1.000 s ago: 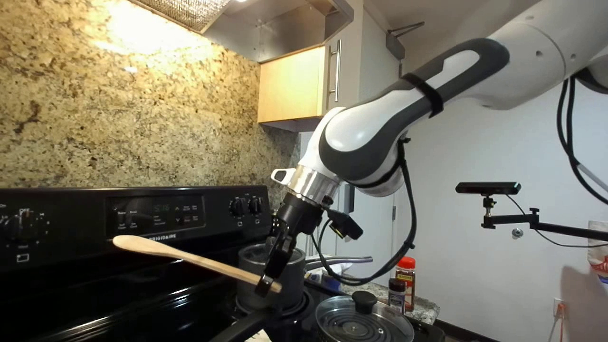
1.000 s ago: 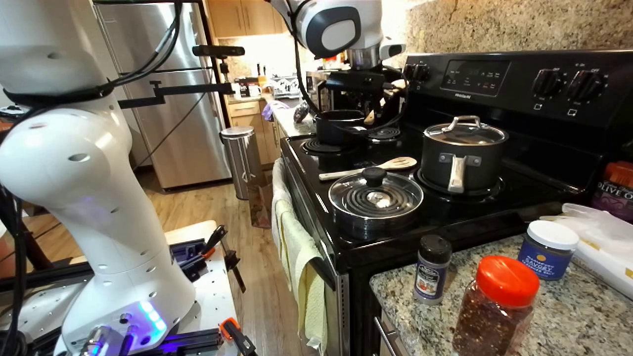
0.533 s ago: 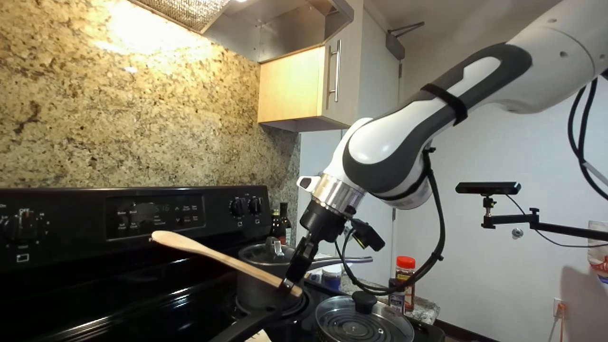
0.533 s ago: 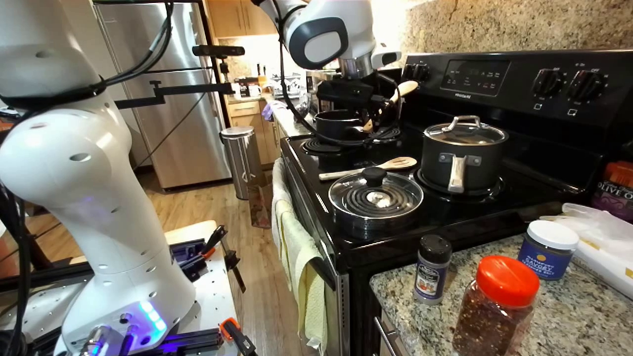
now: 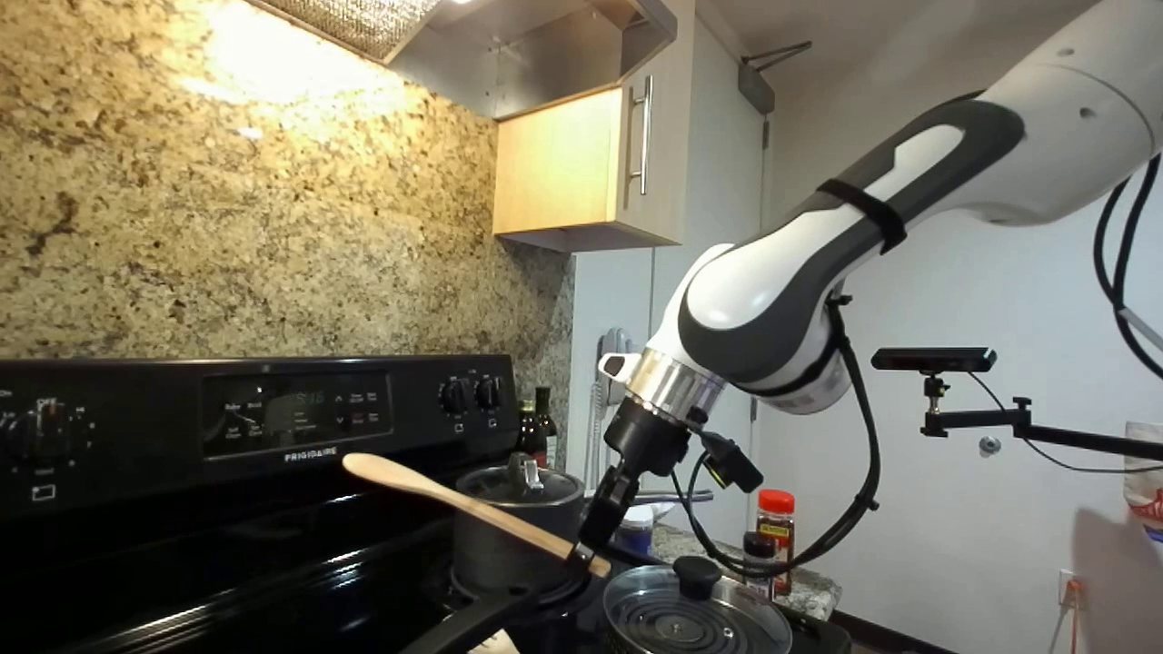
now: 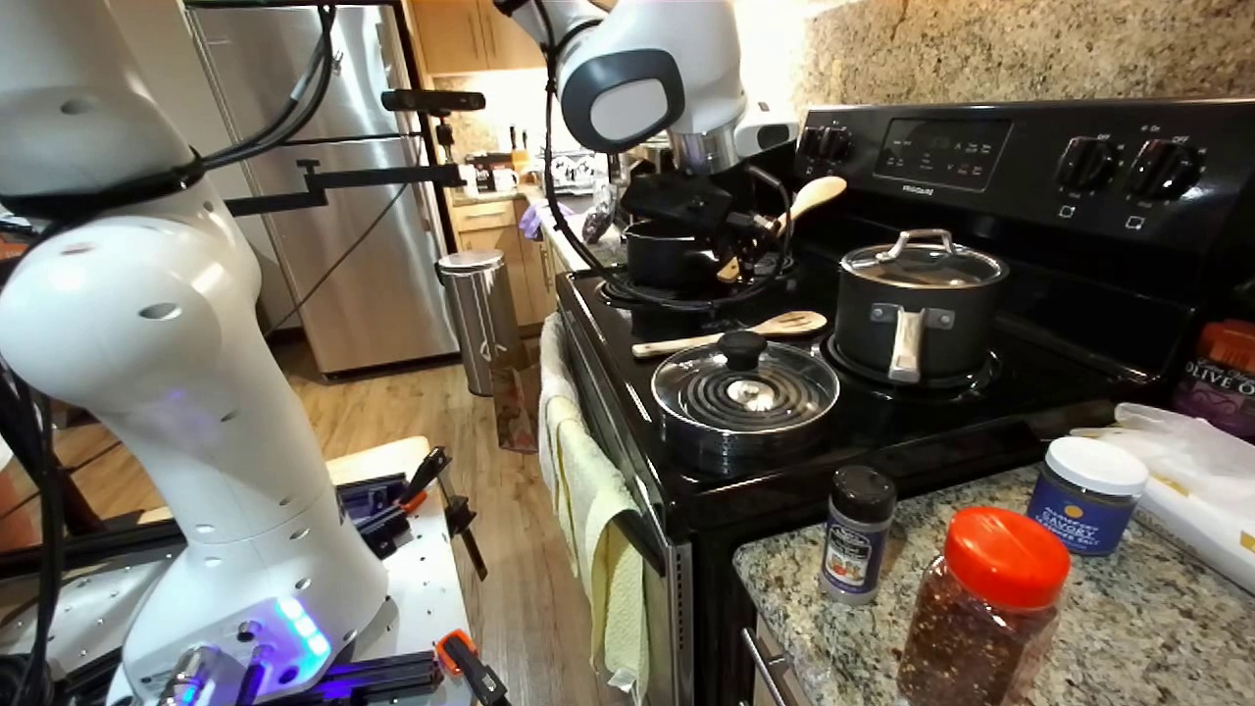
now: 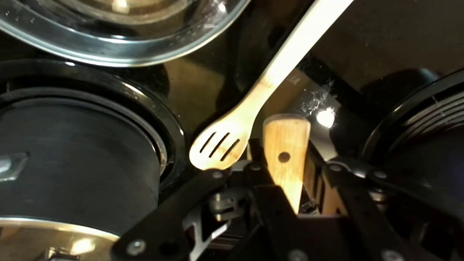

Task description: Remove the cooking stick from the pot and put on the stove

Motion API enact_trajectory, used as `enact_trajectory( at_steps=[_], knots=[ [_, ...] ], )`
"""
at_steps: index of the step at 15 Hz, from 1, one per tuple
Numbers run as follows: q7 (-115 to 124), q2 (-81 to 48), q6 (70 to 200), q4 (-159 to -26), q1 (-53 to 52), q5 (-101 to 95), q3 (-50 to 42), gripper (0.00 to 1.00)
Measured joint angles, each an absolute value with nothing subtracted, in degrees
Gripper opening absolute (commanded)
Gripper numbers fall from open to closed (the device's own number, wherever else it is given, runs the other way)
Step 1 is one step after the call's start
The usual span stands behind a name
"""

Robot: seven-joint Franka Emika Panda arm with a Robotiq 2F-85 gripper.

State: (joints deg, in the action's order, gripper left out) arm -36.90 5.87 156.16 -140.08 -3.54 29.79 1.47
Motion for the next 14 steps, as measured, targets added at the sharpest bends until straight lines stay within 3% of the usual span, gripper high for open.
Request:
enact_trajectory(
  at_steps=[14],
  knots=[
    [-41.2,1.6,156.6,-142.2,-5.6,43.8,1.1,0.07]
  ],
)
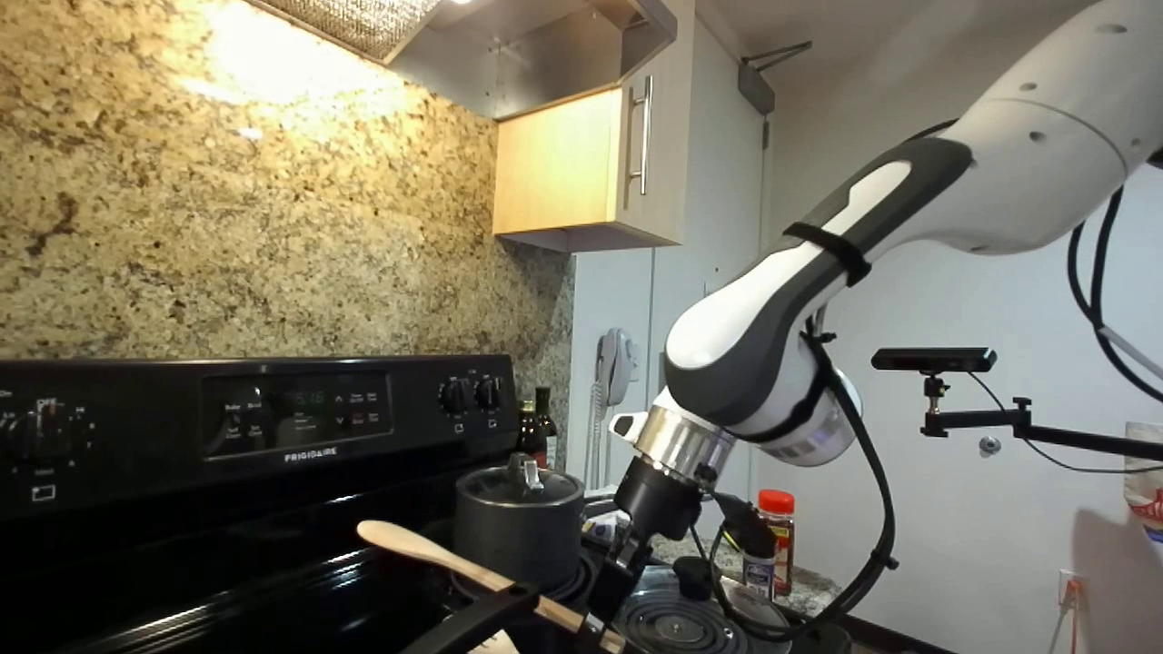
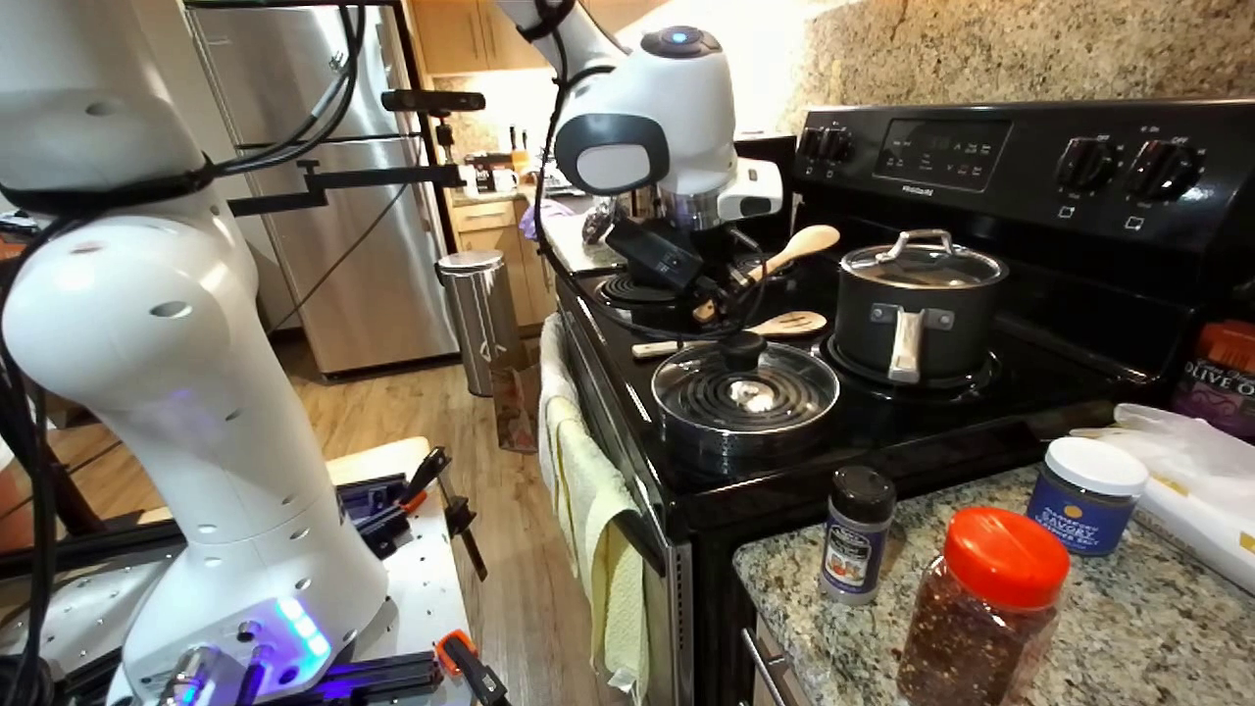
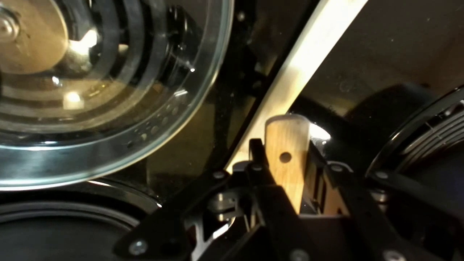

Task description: Remove the cooking stick from the pot and put on the stove

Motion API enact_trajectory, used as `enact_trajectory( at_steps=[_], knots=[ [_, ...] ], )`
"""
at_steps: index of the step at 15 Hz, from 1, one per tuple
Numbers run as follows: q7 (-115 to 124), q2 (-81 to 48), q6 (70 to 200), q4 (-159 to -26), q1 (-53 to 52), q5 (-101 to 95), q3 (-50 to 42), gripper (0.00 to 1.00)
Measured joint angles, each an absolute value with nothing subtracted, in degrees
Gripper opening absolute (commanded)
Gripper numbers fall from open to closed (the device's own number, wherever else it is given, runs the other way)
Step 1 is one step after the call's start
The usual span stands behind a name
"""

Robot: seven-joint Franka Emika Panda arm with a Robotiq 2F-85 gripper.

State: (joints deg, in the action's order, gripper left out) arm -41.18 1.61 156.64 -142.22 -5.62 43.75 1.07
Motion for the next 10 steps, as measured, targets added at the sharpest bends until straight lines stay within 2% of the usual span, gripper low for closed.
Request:
enact_trajectory(
  at_steps=[5,10],
  knots=[
    [-40.1,1.0,158.8,-143.7,-5.7,42.5,1.5,0.07],
    [-26.6,1.0,158.4,-145.4,-6.0,29.4,3.4,0.07]
  ],
)
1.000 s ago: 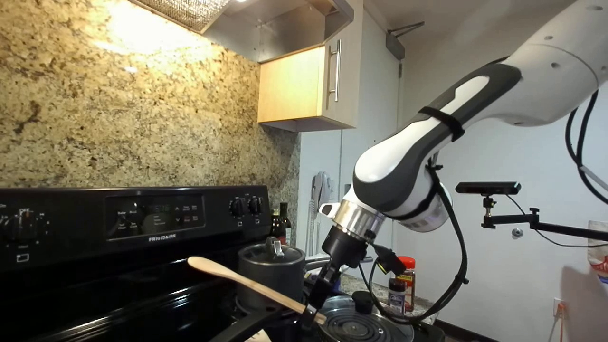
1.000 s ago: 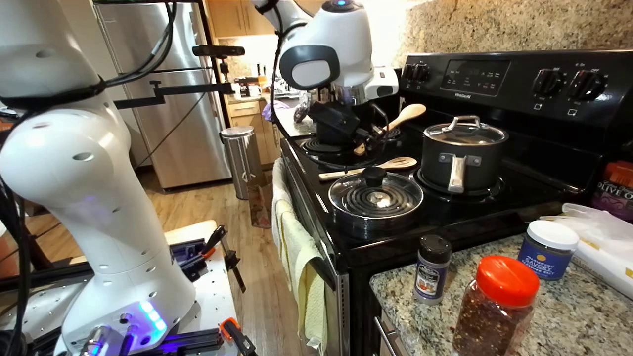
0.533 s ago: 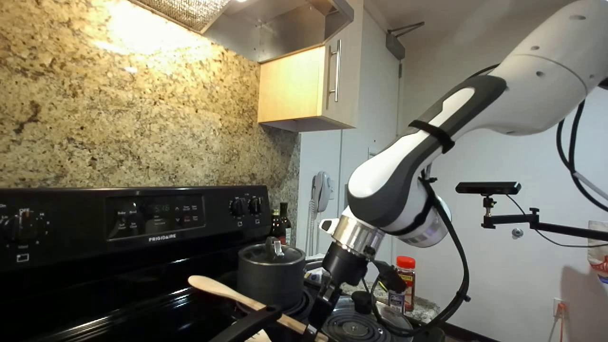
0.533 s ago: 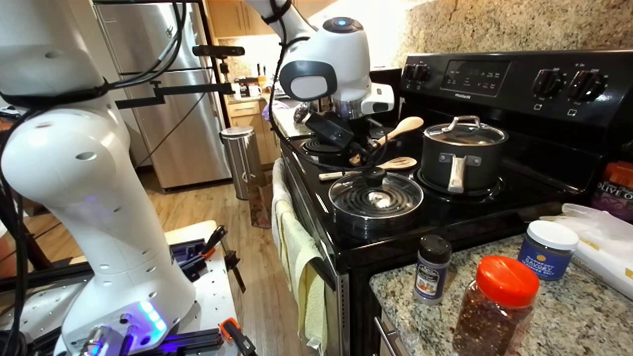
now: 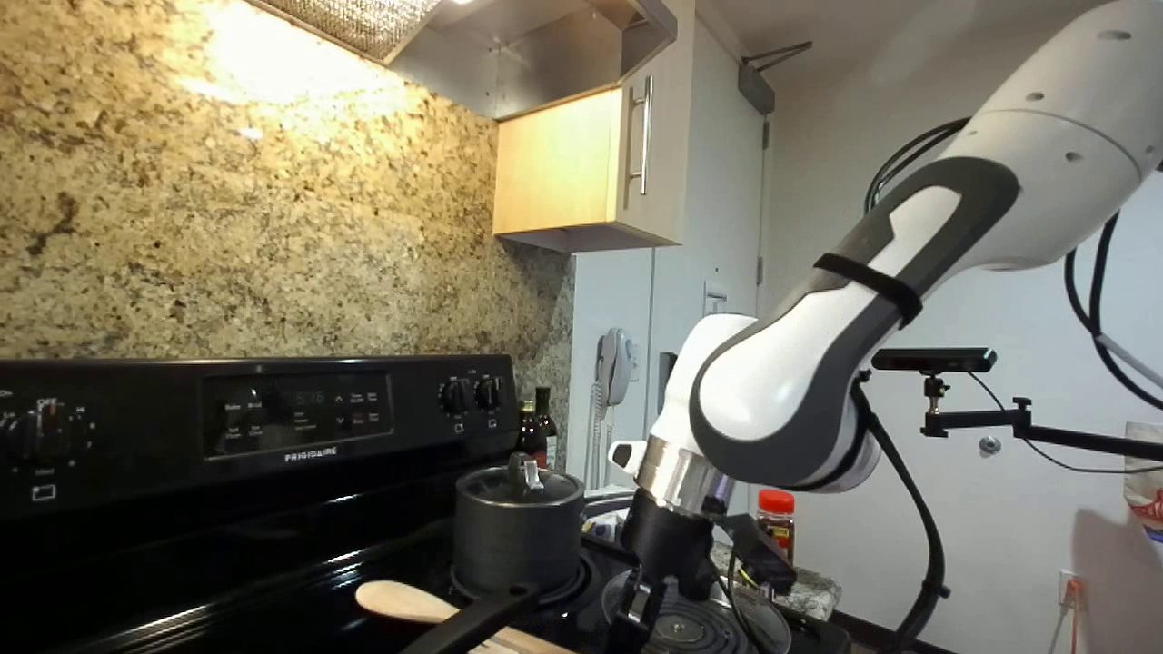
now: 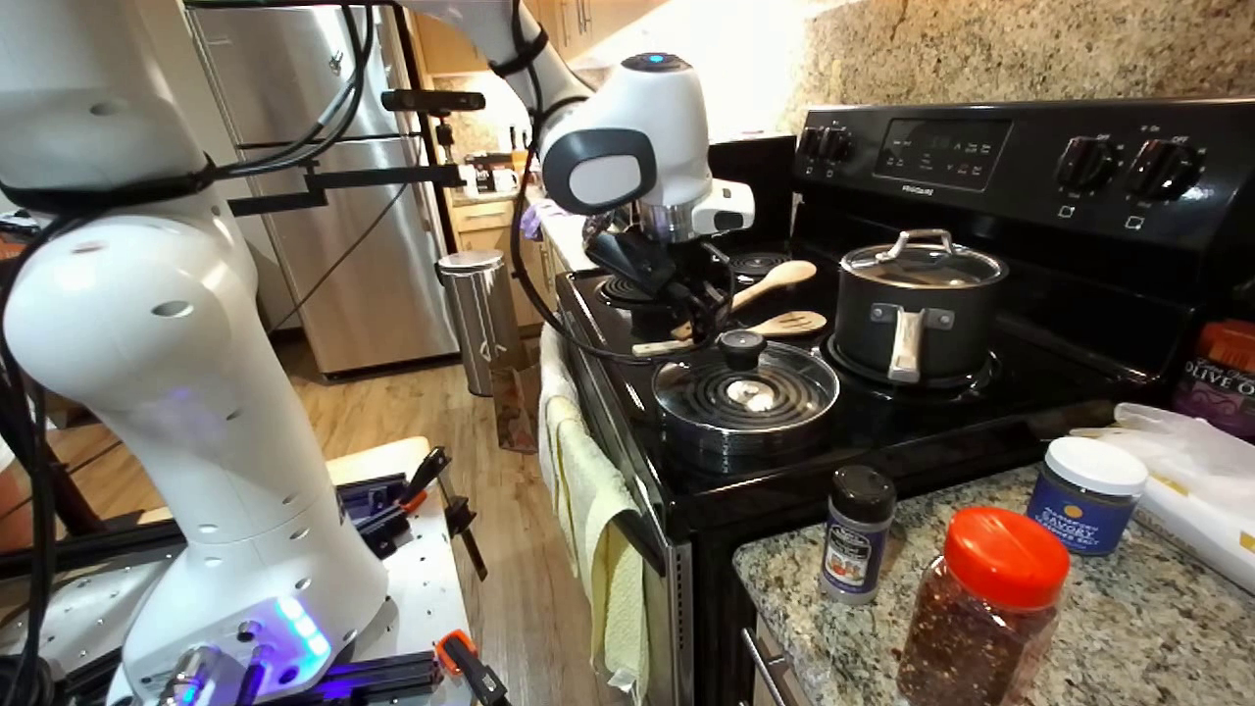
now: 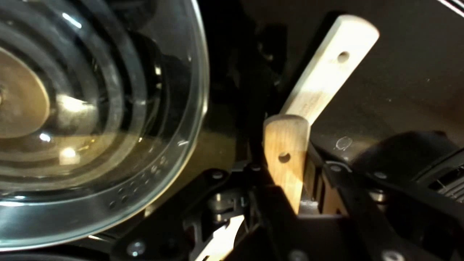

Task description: Remove the cooking stick from the pot and put on the stove

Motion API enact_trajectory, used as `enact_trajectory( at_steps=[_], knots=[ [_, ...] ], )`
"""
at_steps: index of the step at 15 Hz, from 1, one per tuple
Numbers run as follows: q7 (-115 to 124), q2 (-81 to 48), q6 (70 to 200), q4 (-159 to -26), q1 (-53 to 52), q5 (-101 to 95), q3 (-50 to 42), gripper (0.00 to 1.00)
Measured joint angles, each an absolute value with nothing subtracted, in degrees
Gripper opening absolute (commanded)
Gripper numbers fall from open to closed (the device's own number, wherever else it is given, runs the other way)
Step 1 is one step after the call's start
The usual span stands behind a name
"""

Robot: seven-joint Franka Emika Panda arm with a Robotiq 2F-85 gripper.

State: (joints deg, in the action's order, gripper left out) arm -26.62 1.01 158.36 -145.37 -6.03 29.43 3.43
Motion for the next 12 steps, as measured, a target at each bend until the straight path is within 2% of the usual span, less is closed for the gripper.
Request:
enact_trajectory(
  at_steps=[7,8,9,12],
  knots=[
    [-14.3,2.4,151.9,-144.8,-7.1,21.6,5.6,0.07],
    [-14.2,2.8,150.4,-144.4,-7.2,21.7,5.8,0.53],
    [-14.2,3.1,149.1,-144.0,-7.4,21.9,5.9,0.55],
    [-14.2,3.8,145.0,-142.5,-7.9,21.9,6.0,0.72]
  ],
)
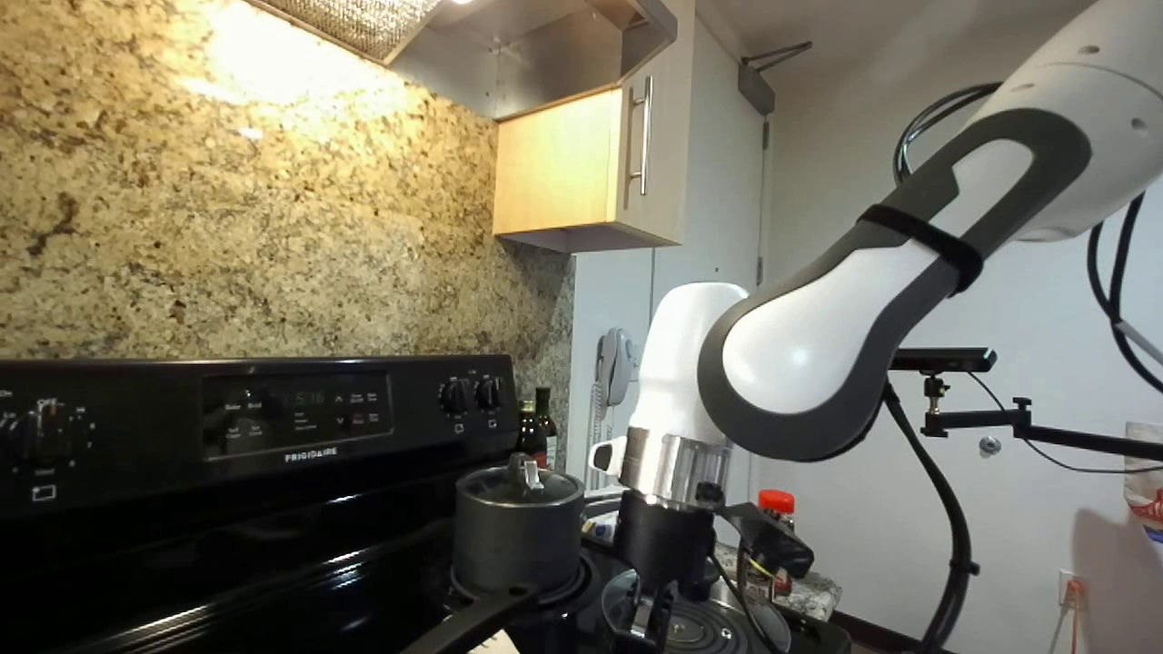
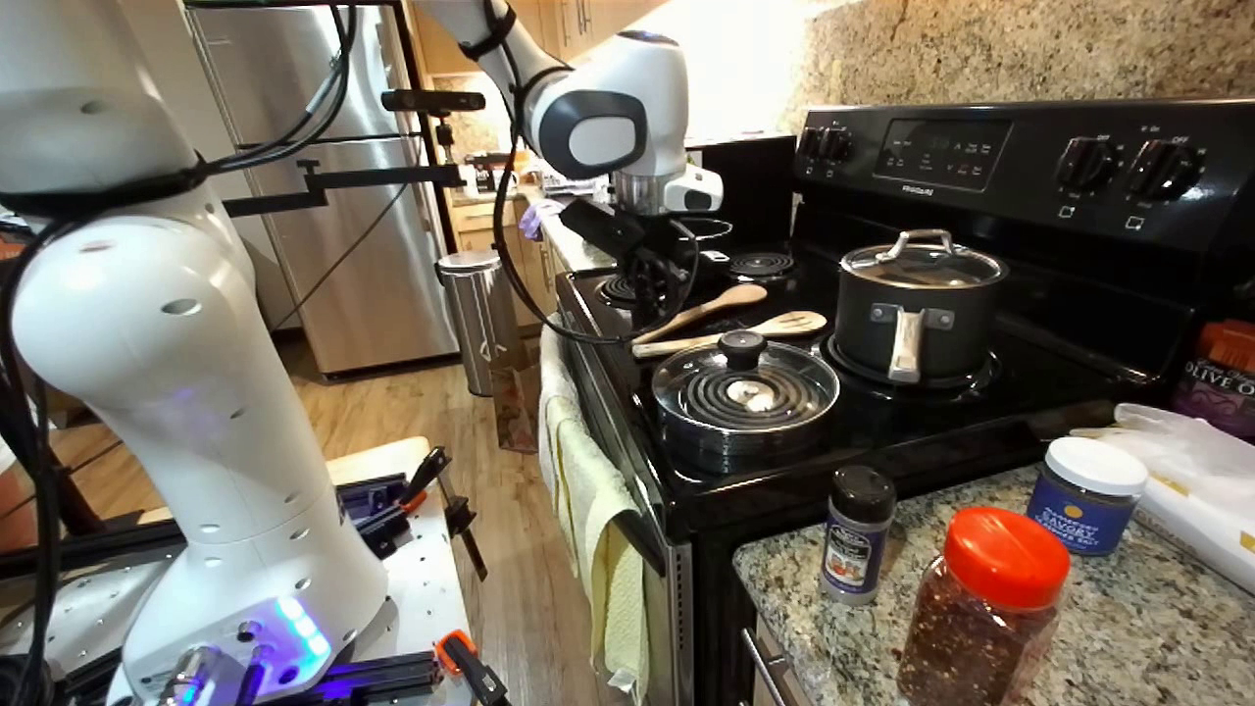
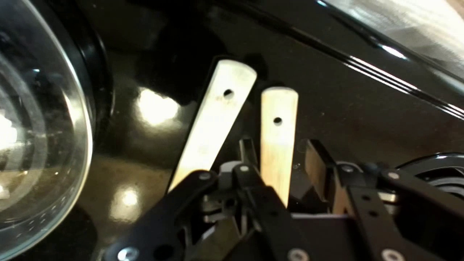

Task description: Remove the cooking stick from the pot and put on the stove

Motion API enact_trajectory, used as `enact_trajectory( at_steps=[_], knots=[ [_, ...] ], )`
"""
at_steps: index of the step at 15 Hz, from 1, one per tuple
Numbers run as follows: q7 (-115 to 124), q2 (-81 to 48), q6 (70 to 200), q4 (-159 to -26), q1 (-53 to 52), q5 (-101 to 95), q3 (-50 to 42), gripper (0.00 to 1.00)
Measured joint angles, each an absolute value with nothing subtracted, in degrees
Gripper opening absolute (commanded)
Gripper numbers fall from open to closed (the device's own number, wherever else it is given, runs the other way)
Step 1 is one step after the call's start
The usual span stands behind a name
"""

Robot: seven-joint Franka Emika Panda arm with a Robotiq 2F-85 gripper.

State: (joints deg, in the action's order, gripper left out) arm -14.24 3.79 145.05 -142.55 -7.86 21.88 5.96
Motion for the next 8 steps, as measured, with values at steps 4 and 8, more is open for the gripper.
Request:
enact_trajectory(
  at_steps=[4,8],
  knots=[
    [-14.2,3.9,142.2,-141.2,-7.9,21.9,6.1,0.98],
    [-16.4,4.5,142.3,-140.1,-8.4,26.4,6.1,1.0]
  ],
)
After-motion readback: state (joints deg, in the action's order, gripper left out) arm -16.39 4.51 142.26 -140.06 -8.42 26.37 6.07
